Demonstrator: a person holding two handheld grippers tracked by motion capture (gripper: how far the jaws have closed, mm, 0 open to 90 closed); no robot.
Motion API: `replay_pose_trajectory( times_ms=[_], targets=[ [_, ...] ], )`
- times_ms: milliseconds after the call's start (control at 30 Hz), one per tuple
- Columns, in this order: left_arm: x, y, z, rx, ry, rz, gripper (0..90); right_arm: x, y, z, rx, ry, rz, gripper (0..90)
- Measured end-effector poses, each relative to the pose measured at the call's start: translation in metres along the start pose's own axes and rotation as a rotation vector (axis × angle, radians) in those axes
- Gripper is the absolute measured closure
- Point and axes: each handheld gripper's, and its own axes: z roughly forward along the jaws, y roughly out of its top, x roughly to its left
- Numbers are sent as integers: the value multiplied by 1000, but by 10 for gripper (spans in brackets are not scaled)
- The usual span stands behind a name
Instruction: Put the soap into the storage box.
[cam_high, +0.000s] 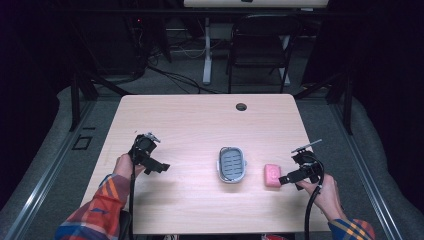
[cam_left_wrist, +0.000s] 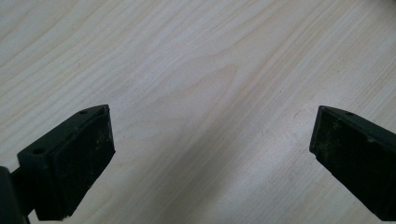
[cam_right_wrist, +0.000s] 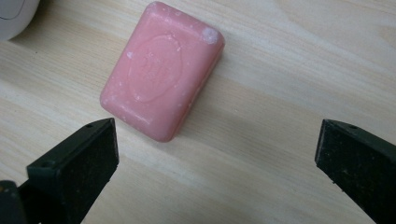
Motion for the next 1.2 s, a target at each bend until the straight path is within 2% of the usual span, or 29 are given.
replay_pose_trajectory(
  times_ms=[233, 267, 300, 333, 467, 633, 667, 767, 1067, 1200],
  targets=[
    [0, 1, 1, 4, -2, 1, 0, 7, 8, 2, -2, 16, -2, 0],
    [0, 1, 1, 4, -2, 1, 0, 11, 11, 5, -25, 20, 12, 0],
    [0, 1, 1, 5, 0, 2, 0, 11, 11, 5, -25, 20, 12, 0],
    [0, 1, 1, 5, -1, 2, 0, 14, 16, 6, -6, 25, -4, 0],
    [0, 0, 0, 2, -4, 0, 0, 20, 22, 12, 12, 22, -20, 0],
    [0, 0, 2, 7, -6, -1, 0, 24, 27, 18, 8, 19, -10, 0],
    [0, 0, 1, 6, -5, 1, 0, 23, 29, 20, 26, 33, -16, 0],
    [0, 0, 2, 6, -6, -2, 0, 26, 31, 24, 35, 34, -15, 0],
    [0, 0, 2, 11, -7, 0, 0, 40, 40, 40, 86, -13, -49, 4],
    [0, 0, 2, 12, -8, 0, 0, 41, 42, 42, 91, -35, -46, 85]
  ],
)
